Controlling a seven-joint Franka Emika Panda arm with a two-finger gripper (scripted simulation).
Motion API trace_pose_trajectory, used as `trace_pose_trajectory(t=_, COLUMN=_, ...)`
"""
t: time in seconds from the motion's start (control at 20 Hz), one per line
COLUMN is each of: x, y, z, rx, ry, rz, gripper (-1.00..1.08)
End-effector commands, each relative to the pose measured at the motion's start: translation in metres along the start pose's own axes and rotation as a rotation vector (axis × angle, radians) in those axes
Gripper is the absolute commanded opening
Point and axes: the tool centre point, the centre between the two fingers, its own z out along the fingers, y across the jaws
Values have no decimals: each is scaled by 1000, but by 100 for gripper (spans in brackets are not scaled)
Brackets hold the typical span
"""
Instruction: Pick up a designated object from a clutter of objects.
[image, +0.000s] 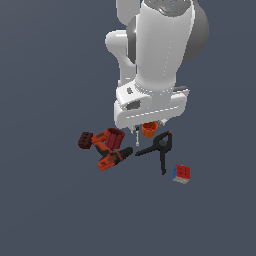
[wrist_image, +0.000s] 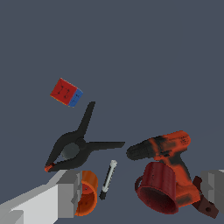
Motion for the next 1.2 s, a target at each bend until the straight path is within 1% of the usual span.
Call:
trace_pose_trajectory(t=0.0, x=13, y=-10, z=15, rx=-8, ry=-5, rz=-89, gripper=100)
trace_pose_trajectory(t=0.3, x=45, y=-40, z=60, rx=-21, ry=-17, rz=-332, gripper=100)
trace_pose_trajectory(t=0.65, x=75, y=-82, z=117, rx=-22, ry=-26, rz=-613, gripper=100)
trace_pose_trajectory(t=0.9, x=89, y=-110, z=155, rx=-15, ry=-27, rz=-790, gripper=100)
trace_pose_trajectory(t=1.15, x=97, y=-132, z=183, rx=-7, ry=-26, rz=-915, gripper=100)
